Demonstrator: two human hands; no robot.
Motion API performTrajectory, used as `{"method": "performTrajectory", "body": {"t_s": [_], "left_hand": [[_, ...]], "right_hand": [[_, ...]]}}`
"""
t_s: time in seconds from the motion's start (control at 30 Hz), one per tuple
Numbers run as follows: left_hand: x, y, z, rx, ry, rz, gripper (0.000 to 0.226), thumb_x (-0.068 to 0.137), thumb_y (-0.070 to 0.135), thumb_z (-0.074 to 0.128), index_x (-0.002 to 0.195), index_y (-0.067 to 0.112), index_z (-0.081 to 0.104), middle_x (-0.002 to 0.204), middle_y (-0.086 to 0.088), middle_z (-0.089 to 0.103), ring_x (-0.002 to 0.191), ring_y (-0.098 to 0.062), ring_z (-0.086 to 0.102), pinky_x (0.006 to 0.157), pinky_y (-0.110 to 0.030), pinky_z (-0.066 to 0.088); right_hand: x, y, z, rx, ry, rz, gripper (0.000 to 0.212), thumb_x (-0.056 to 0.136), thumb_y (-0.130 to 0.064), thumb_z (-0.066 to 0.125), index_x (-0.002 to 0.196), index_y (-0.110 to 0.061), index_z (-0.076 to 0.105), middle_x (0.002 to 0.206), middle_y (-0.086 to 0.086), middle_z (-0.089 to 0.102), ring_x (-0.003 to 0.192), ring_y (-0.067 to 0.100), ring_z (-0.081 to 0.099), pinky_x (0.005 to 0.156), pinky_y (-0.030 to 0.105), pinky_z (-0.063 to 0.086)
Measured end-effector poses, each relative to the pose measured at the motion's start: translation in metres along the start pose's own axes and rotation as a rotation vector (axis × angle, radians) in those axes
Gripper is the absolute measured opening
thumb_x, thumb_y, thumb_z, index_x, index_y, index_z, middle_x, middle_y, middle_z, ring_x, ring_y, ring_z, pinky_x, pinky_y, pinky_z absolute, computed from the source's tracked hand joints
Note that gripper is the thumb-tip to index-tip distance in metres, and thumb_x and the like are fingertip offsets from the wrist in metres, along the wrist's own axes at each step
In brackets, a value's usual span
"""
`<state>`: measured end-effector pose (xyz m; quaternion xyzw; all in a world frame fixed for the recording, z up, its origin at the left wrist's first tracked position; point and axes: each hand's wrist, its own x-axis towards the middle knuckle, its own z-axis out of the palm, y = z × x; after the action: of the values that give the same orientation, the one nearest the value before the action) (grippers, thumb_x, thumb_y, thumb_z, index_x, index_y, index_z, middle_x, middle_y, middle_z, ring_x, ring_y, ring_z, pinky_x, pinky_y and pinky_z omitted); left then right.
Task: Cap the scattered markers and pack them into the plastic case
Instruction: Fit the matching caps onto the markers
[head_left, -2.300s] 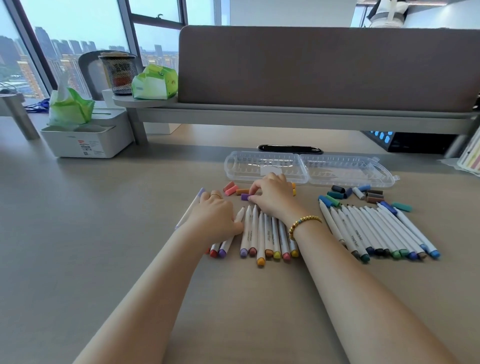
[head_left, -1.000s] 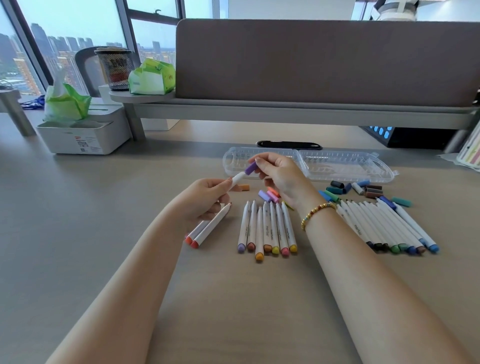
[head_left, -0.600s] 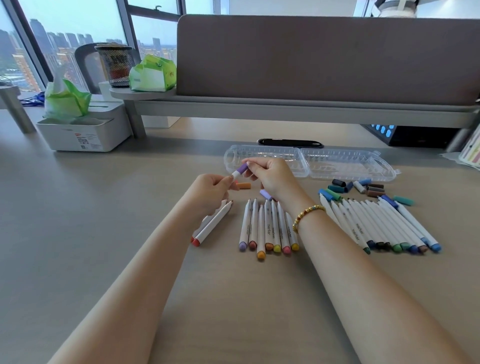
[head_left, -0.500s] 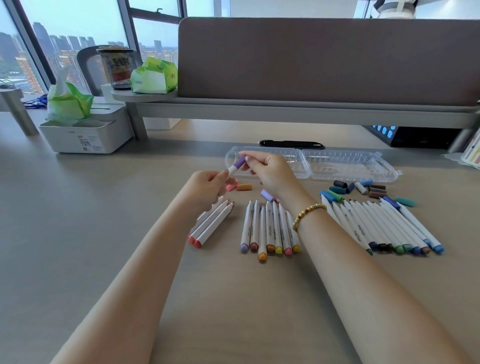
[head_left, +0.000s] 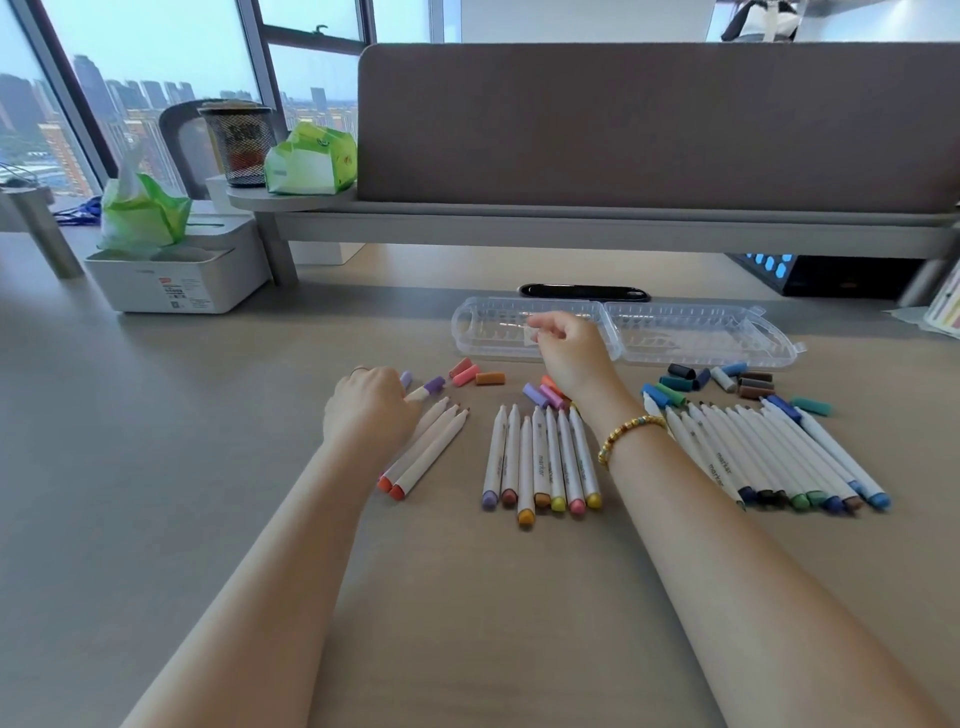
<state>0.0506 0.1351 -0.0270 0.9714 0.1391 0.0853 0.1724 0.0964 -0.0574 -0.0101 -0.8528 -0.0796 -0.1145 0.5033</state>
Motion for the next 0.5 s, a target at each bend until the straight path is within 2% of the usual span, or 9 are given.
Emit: {"method": "performTrajectory", "body": {"t_s": [0.07, 0.2, 0.27, 0.37, 0.43, 0.5], "left_hand": [[0.0, -0.002, 0.0, 0.083, -0.01, -0.005, 0.026, 0.092, 0.03, 0.045, 0.084, 0.01, 0.058, 0.098, -0.013, 0.06, 0.095, -0.03, 0.054, 0.071, -0.032, 0.043], [-0.001, -0.004, -0.002, 0.144, 0.008, -0.025, 0.025, 0.089, 0.028, 0.046, 0.088, 0.008, 0.06, 0.103, -0.012, 0.057, 0.099, -0.03, 0.051, 0.075, -0.032, 0.042], [-0.001, -0.004, -0.002, 0.154, 0.01, -0.025, 0.026, 0.089, 0.031, 0.047, 0.089, 0.007, 0.059, 0.106, -0.013, 0.057, 0.101, -0.03, 0.051, 0.077, -0.033, 0.042], [-0.006, 0.001, -0.006, 0.134, 0.053, 0.001, 0.033, 0.091, 0.039, 0.049, 0.104, 0.01, 0.055, 0.116, -0.013, 0.051, 0.11, -0.03, 0.046, 0.085, -0.035, 0.041], [-0.012, 0.012, -0.011, 0.055, 0.117, 0.063, 0.032, 0.092, 0.041, 0.048, 0.108, 0.013, 0.054, 0.118, -0.012, 0.046, 0.114, -0.031, 0.043, 0.089, -0.036, 0.039], [-0.02, 0.027, -0.017, -0.022, 0.092, 0.151, 0.027, 0.092, 0.041, 0.05, 0.103, 0.019, 0.059, 0.116, -0.009, 0.046, 0.115, -0.03, 0.041, 0.088, -0.034, 0.038]], "right_hand": [[0.001, 0.006, 0.0, -0.031, -0.011, 0.02, 0.032, 0.099, -0.01, 0.036, 0.123, -0.013, 0.057, 0.115, 0.004, 0.058, 0.064, 0.001, 0.043, 0.061, 0.017, 0.039], [0.003, 0.015, -0.006, -0.223, -0.119, 0.078, 0.025, 0.097, -0.012, 0.041, 0.111, -0.012, 0.062, 0.095, 0.003, 0.058, 0.065, 0.01, 0.053, 0.059, 0.022, 0.046], [0.003, 0.018, -0.008, -0.363, -0.17, 0.076, 0.019, 0.095, -0.015, 0.048, 0.106, -0.015, 0.064, 0.101, 0.004, 0.058, 0.085, 0.016, 0.058, 0.071, 0.027, 0.05], [0.003, 0.018, -0.009, -0.508, -0.198, 0.065, 0.013, 0.089, -0.019, 0.056, 0.098, -0.019, 0.066, 0.116, 0.008, 0.056, 0.117, 0.026, 0.046, 0.092, 0.038, 0.047], [0.0, 0.014, -0.009, -0.593, -0.223, 0.061, 0.014, 0.088, -0.023, 0.058, 0.099, -0.018, 0.066, 0.126, 0.01, 0.048, 0.125, 0.029, 0.035, 0.096, 0.038, 0.04], [-0.002, 0.012, -0.008, -0.677, -0.237, 0.044, 0.017, 0.089, -0.031, 0.059, 0.1, -0.019, 0.065, 0.131, 0.011, 0.043, 0.127, 0.029, 0.031, 0.098, 0.04, 0.036]]}}
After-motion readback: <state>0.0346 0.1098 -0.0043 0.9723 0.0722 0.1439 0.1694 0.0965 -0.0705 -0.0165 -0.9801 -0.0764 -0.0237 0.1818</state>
